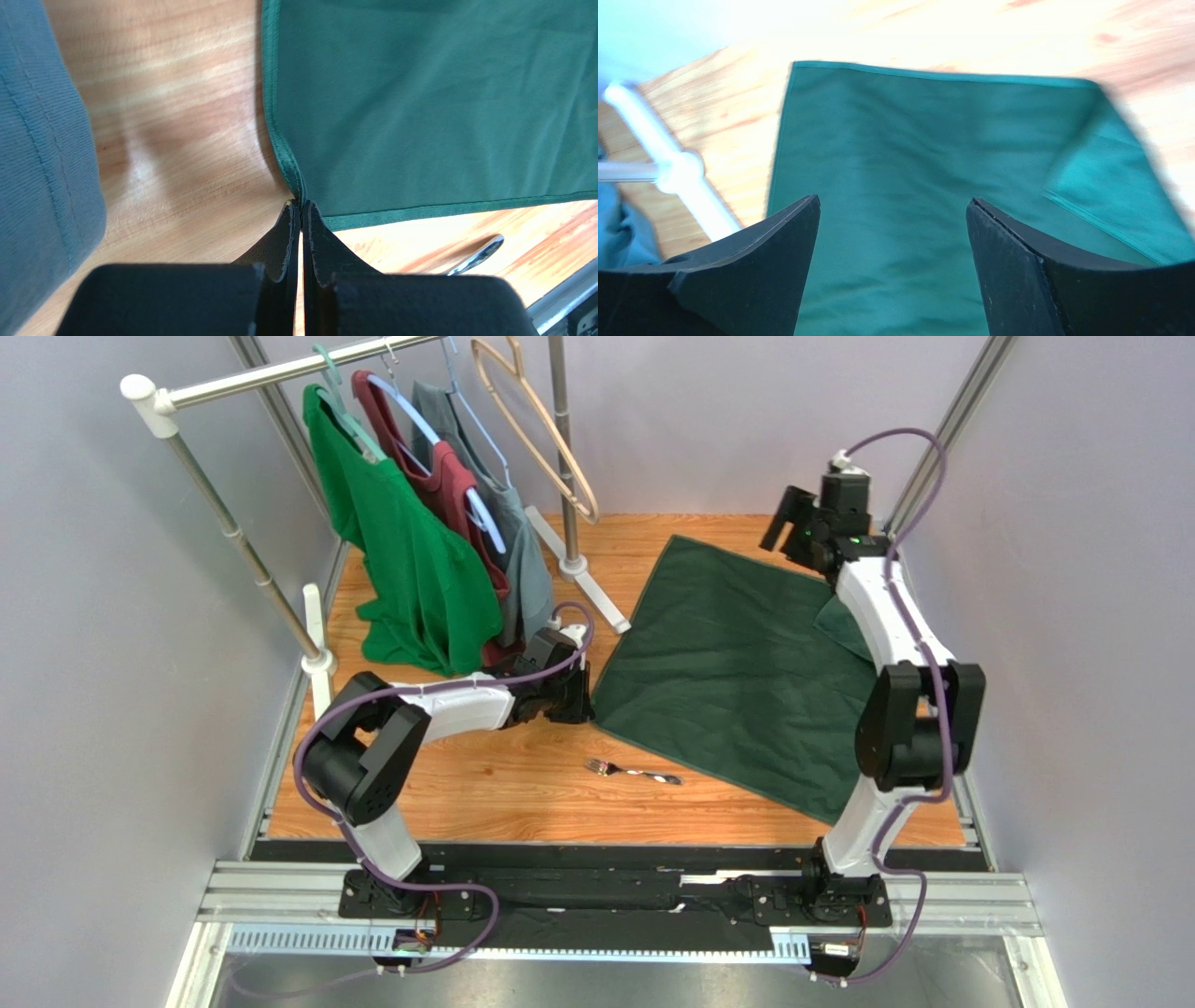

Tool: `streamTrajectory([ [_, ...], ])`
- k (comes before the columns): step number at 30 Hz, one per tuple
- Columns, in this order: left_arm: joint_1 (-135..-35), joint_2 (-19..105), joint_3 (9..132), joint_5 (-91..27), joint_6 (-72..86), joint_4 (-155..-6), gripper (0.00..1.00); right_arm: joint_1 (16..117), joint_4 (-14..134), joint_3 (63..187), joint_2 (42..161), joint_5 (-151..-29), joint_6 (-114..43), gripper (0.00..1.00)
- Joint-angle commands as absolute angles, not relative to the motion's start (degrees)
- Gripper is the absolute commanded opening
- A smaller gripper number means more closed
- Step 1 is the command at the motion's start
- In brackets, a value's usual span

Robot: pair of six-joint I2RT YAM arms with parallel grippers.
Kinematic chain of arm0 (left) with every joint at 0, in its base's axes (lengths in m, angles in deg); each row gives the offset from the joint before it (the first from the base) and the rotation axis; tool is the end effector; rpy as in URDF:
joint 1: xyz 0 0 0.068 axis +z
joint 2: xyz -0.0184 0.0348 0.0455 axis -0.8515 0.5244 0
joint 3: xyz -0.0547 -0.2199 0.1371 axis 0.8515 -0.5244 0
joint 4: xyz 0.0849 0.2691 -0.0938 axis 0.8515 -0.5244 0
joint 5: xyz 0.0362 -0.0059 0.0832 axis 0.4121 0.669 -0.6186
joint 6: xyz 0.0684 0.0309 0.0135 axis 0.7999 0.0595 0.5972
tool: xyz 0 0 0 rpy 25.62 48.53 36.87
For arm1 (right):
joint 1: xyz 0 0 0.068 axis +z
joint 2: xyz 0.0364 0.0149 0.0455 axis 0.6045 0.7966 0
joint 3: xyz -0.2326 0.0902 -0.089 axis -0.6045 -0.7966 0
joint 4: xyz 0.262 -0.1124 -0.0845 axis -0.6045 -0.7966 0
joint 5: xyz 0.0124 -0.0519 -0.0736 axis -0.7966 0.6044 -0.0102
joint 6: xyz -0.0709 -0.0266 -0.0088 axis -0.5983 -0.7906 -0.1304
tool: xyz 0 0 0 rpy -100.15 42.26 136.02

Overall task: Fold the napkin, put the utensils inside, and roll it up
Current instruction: Flatten the napkin out

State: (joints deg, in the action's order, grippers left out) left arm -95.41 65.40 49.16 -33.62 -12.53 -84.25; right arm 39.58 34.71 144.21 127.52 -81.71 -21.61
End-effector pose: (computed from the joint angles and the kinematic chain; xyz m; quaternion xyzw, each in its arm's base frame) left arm 0.3006 -0.2365 0.0965 0.0691 0.9317 -0.2441 0.2598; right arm 0.4935 0.0197 0.2711 0.1445 0.8872 0.0809 0.4307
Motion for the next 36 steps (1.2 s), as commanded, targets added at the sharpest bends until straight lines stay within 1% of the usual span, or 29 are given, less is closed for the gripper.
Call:
streamTrajectory([
  [1, -95.3, 64.8, 52.6, -32.0, -10.4, -83.0, 0.0, 34.4, 33.4, 133.6, 126.0, -80.0, -23.6, 0.81],
  [5, -95.2, 64.4, 52.4, -31.6, -9.9, -83.0, 0.0, 29.3, 35.5, 132.6, 128.2, -86.6, -22.5, 0.8],
  [9, -95.2, 64.0, 52.1, -31.8, -9.7, -83.0, 0.0, 28.2, 35.9, 134.9, 132.0, -90.0, -23.2, 0.8],
  [18, -95.0, 64.0, 51.7, -31.7, -9.9, -81.4, 0.0, 26.5, 39.2, 136.4, 138.3, -93.0, -23.4, 0.79],
  [27, -94.7, 62.7, 49.7, -32.5, -9.9, -81.5, 0.0, 19.4, 40.2, 140.2, 145.6, -97.0, -20.4, 0.78],
  [31, -94.6, 63.2, 49.5, -32.6, -10.1, -81.5, 0.0, 17.0, 39.2, 142.6, 147.0, -95.2, -21.1, 0.78],
  [36, -94.5, 63.7, 49.6, -32.8, -10.4, -81.2, 0.0, 15.9, 38.1, 144.8, 147.2, -97.1, -21.0, 0.78],
])
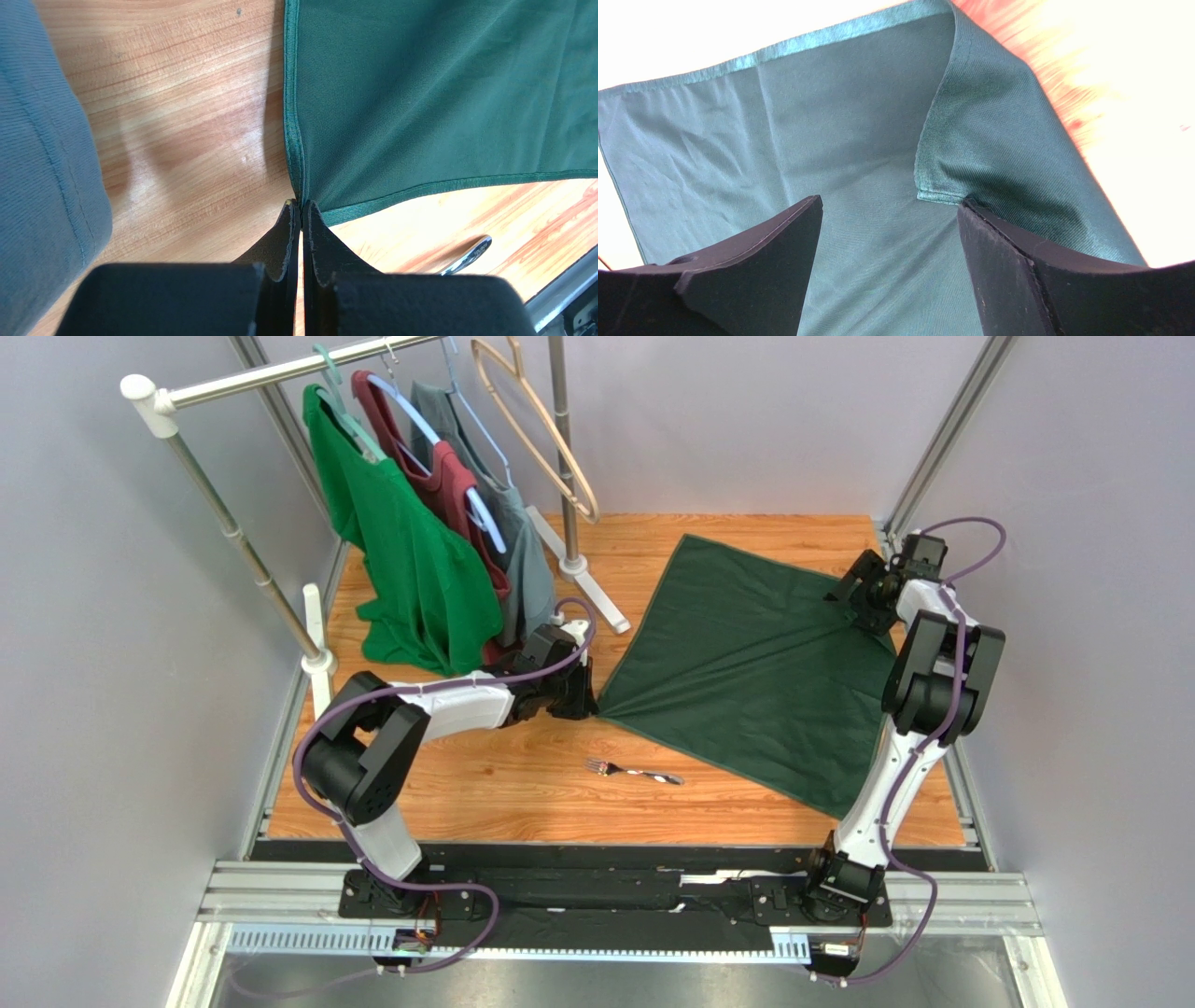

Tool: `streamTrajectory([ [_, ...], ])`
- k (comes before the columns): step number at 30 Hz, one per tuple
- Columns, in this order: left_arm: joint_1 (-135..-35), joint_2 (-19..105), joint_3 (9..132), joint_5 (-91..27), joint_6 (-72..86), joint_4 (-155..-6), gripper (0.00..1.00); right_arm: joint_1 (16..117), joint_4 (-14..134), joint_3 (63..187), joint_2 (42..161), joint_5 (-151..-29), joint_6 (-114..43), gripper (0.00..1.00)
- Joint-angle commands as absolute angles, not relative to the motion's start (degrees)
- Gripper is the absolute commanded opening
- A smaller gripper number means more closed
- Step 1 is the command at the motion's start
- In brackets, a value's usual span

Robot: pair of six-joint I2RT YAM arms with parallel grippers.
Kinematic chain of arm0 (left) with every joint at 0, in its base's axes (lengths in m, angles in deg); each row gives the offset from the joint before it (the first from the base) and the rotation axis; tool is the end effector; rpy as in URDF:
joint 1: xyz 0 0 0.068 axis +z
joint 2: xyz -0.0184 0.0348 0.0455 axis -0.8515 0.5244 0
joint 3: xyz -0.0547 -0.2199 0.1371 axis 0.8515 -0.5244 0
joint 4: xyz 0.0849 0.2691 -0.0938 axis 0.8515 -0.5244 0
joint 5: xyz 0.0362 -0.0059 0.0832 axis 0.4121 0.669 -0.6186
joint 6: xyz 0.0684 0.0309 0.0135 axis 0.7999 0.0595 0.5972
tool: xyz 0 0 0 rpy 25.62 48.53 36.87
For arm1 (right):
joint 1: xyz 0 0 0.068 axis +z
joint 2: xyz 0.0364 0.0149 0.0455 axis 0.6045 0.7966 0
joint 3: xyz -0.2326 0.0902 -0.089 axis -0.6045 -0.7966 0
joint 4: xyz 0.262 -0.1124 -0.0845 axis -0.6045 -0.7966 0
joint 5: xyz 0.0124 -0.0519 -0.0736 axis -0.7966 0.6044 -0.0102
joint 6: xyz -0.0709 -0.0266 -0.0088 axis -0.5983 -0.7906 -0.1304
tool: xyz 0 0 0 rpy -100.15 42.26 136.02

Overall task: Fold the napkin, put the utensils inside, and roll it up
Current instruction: Flatten the napkin out

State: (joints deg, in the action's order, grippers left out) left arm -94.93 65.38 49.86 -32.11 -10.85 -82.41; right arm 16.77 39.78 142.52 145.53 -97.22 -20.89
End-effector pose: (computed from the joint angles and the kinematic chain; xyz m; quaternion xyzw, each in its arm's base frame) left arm 0.3067 -0.2392 0.1039 0.0845 0.9217 -0.2601 0.2751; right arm 0.4949 -0.1667 0.1152 0.2957 0.8928 0.1235 0.3167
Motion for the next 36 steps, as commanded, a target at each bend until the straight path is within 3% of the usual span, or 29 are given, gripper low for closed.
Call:
streamTrajectory([
  [1, -94.6, 63.7, 49.6, -32.8, -10.5, -81.0, 0.0, 15.9, 37.8, 144.9, 147.0, -96.7, -21.0, 0.78],
  [17, -94.3, 63.6, 49.7, -33.6, -10.0, -81.4, 0.0, 14.3, 29.5, 155.2, 146.6, -80.6, -27.0, 0.78],
  [27, -94.3, 63.7, 50.1, -32.5, -10.8, -80.1, 0.0, 14.6, 37.4, 142.8, 139.8, -101.7, -20.9, 0.78],
  [36, -94.1, 63.6, 50.2, -32.5, -10.5, -80.3, 0.0, 15.1, 35.0, 143.3, 143.3, -95.4, -21.1, 0.76],
])
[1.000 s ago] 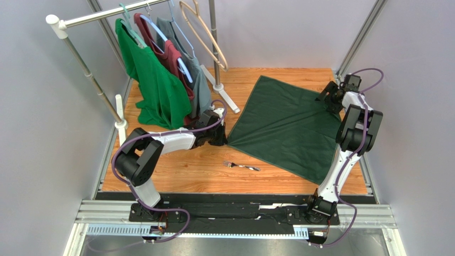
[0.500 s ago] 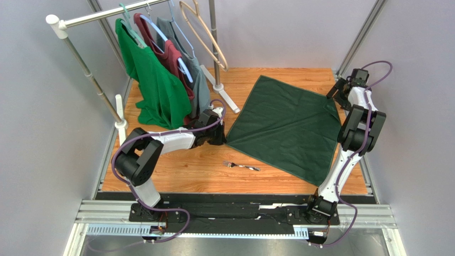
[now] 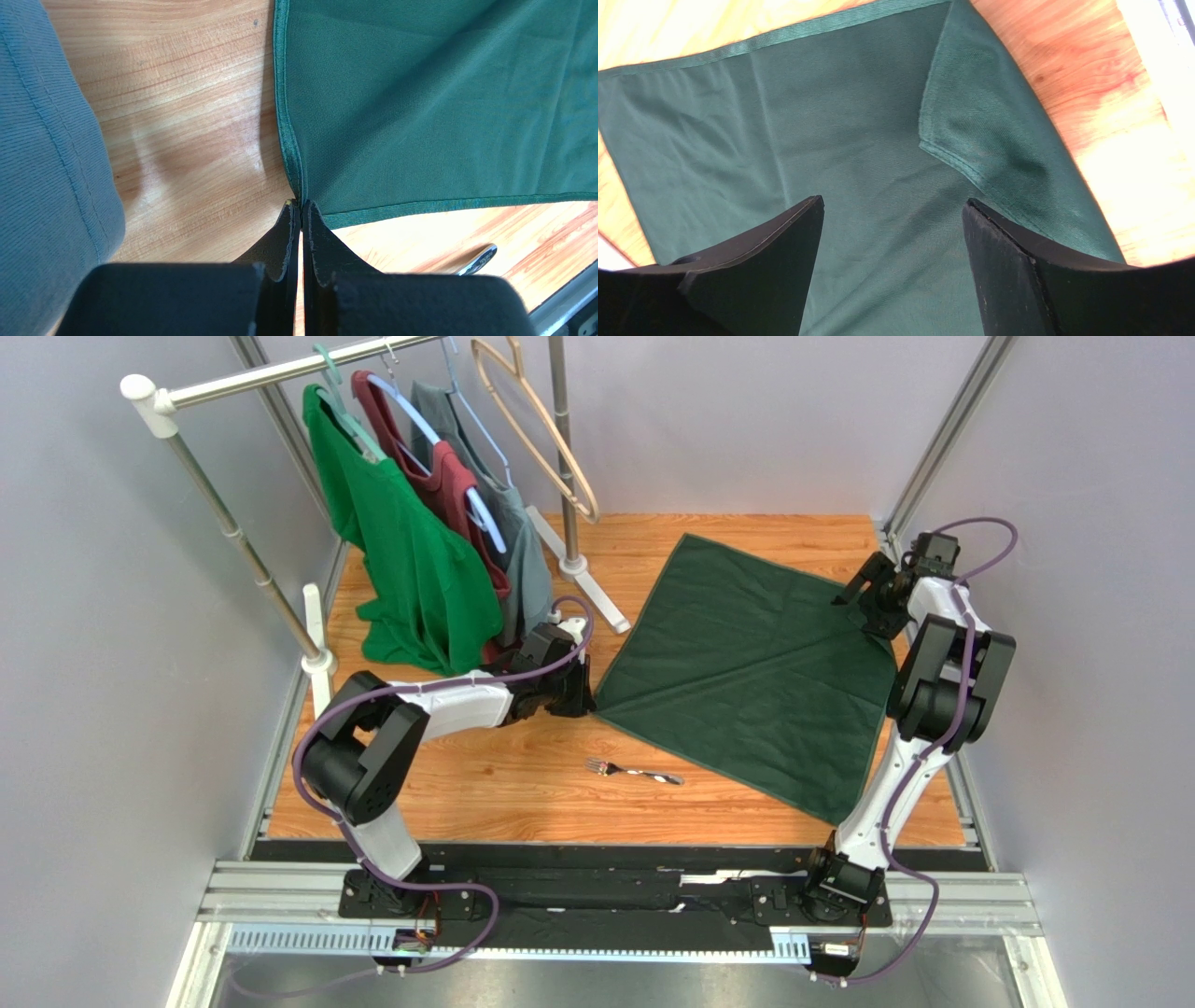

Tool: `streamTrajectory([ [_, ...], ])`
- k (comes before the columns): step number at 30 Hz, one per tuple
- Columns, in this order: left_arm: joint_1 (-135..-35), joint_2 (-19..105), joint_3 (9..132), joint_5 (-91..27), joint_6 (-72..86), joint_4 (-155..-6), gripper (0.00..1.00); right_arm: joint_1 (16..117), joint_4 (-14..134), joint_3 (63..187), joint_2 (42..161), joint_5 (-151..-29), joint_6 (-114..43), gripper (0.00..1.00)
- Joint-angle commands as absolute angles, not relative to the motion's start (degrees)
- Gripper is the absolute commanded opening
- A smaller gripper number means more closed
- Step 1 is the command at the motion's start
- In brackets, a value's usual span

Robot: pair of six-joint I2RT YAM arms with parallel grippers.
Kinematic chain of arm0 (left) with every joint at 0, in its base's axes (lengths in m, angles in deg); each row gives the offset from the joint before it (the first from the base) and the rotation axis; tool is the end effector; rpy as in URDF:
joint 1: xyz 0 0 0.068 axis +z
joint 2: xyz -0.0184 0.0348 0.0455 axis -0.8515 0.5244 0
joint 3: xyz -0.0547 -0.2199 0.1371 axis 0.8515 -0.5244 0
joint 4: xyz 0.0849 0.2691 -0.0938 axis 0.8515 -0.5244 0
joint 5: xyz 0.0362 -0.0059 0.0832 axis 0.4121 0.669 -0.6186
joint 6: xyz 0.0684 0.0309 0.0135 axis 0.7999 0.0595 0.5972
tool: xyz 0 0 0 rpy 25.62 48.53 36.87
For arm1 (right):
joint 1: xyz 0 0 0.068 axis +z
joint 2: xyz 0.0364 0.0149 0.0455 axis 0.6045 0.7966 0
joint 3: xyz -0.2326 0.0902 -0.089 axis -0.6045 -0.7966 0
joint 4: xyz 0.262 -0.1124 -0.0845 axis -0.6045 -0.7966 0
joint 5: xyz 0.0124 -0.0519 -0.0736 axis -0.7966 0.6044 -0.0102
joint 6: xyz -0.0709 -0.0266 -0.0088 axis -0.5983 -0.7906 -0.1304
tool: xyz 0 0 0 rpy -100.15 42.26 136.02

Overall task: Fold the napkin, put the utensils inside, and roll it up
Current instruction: Flatten the napkin out

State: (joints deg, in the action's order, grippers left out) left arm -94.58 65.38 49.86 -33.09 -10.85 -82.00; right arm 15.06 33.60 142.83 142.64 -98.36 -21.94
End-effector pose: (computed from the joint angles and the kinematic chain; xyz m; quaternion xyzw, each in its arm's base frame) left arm 0.3094 -0.2369 0.1044 0.0787 0.9213 -0.2544 0.2832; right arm 0.4795 -0.1759 0.1338 0.3035 0.8972 0.1267 0.2948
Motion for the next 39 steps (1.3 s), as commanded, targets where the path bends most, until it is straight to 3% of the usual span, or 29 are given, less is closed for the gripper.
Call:
streamTrajectory([
  [1, -94.2, 63.6, 50.1, -32.6, -10.6, -80.4, 0.0, 15.0, 34.8, 143.6, 143.5, -94.6, -20.9, 0.76],
  [25, -93.5, 62.5, 47.9, -33.9, -10.5, -80.9, 0.0, 14.6, 29.7, 154.3, 148.9, -75.7, -13.7, 0.77],
  [34, -93.6, 63.4, 48.2, -33.2, -10.6, -80.0, 0.0, 18.3, 38.8, 141.9, 136.1, -83.7, -19.1, 0.76],
  [39, -93.6, 63.7, 48.7, -32.1, -10.7, -79.7, 0.0, 21.0, 39.5, 142.1, 136.6, -88.8, -19.3, 0.76],
])
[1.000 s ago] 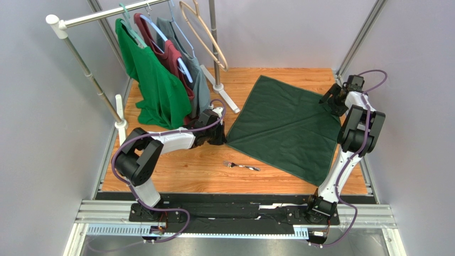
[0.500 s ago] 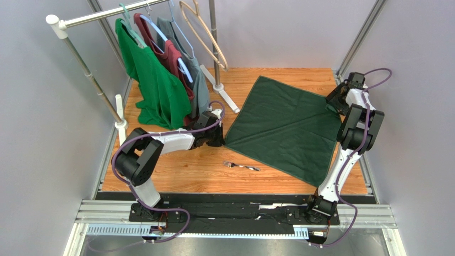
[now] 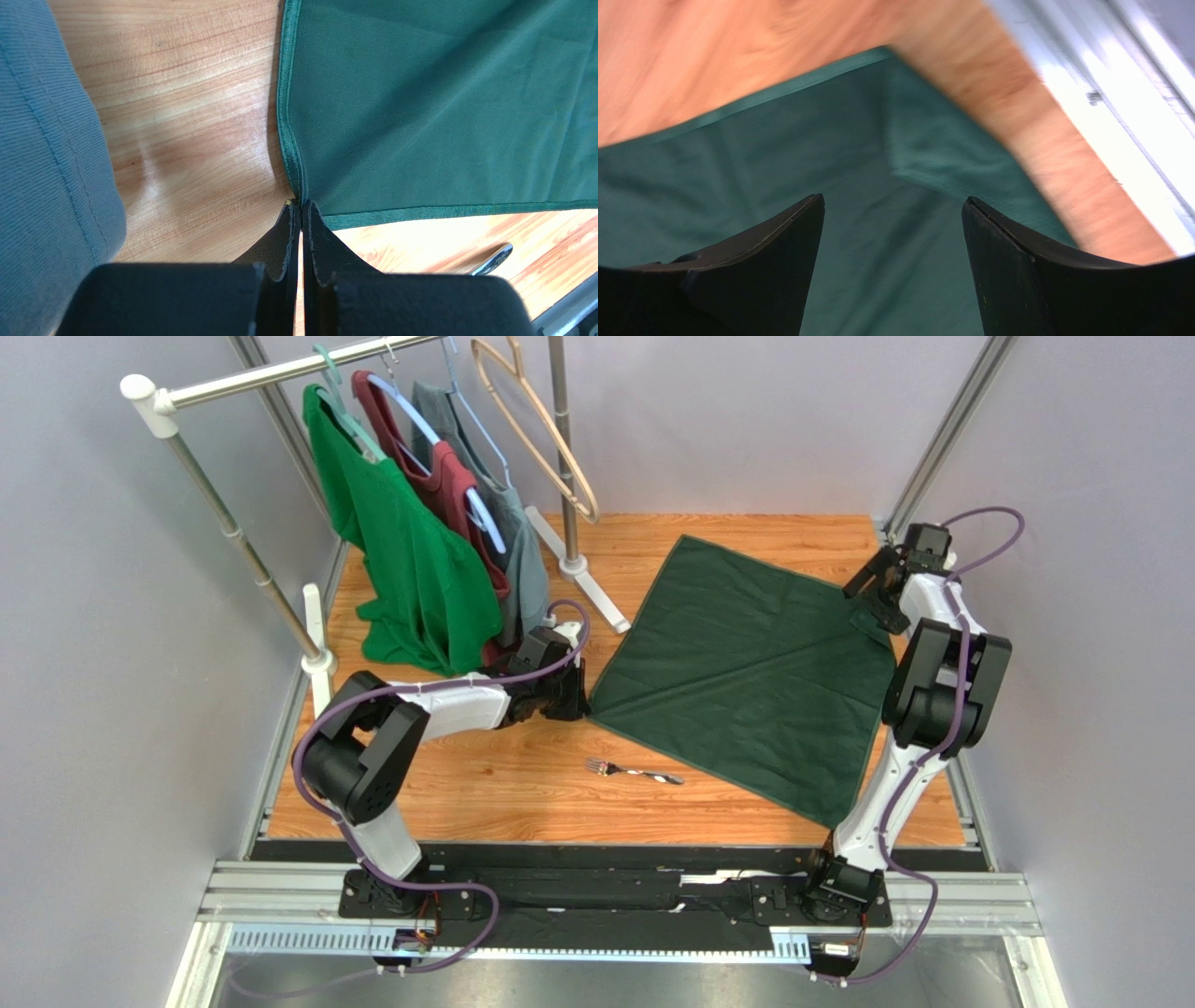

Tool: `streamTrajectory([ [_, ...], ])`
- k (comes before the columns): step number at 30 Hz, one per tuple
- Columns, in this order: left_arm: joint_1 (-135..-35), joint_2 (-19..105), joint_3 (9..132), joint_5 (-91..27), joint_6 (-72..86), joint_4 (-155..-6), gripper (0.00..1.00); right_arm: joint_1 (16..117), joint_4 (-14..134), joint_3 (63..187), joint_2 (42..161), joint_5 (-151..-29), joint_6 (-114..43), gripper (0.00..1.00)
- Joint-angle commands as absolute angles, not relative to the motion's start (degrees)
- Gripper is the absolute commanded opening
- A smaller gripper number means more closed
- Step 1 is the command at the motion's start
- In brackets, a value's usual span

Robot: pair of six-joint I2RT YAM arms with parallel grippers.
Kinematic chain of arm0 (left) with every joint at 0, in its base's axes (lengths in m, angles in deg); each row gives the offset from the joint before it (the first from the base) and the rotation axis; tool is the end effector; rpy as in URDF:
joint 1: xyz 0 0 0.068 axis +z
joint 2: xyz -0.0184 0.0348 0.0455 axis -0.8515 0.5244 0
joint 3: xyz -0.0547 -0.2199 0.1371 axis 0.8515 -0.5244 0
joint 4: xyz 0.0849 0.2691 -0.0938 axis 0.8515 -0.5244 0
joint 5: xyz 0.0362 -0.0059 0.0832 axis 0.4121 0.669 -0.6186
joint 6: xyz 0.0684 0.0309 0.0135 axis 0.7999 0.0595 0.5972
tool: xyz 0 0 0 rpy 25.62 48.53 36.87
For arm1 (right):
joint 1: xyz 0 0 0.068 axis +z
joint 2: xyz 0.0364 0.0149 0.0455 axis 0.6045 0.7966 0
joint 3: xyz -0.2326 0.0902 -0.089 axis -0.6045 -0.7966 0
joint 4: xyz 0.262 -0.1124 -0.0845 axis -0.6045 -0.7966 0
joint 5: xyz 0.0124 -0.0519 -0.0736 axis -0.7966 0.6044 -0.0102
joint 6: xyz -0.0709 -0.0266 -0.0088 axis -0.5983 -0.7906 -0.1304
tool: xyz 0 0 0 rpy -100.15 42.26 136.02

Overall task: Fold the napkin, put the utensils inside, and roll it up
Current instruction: Flatten the napkin out

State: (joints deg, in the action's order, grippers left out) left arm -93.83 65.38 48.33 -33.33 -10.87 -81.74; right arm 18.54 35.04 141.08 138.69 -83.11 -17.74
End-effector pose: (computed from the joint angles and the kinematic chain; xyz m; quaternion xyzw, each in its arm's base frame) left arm 0.3073 -0.2287 0.0960 0.0713 0.9261 -0.2457 0.2771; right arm 0.4803 -0.1613 0.1566 0.3451 0.8802 0.0212 0.3250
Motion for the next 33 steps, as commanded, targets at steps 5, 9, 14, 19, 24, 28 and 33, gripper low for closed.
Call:
streamTrajectory([
  [5, -93.6, 64.0, 49.1, -32.4, -10.6, -79.6, 0.0, 21.9, 35.2, 148.8, 144.4, -90.4, -19.4, 0.75],
  [9, -93.5, 63.7, 49.0, -32.5, -10.7, -79.7, 0.0, 21.8, 33.5, 152.0, 148.1, -89.0, -19.6, 0.76],
  [14, -93.5, 63.3, 48.6, -33.7, -10.6, -80.3, 0.0, 20.9, 30.7, 155.0, 150.7, -86.6, -18.8, 0.75],
  [19, -93.4, 62.5, 47.5, -34.8, -11.0, -80.0, 0.0, 19.5, 29.5, 155.4, 151.0, -83.6, -18.5, 0.76],
  [24, -93.3, 61.3, 46.3, -36.4, -11.2, -80.3, 0.0, 18.4, 28.7, 156.4, 151.1, -81.5, -19.1, 0.76],
  [28, -93.0, 60.6, 45.7, -36.8, -11.5, -80.4, 0.0, 17.9, 26.4, 159.8, 152.3, -76.4, -20.7, 0.76],
  [33, -93.0, 60.5, 45.4, -36.8, -11.5, -80.6, 0.0, 17.8, 26.3, 164.6, 153.9, -73.1, -23.1, 0.76],
])
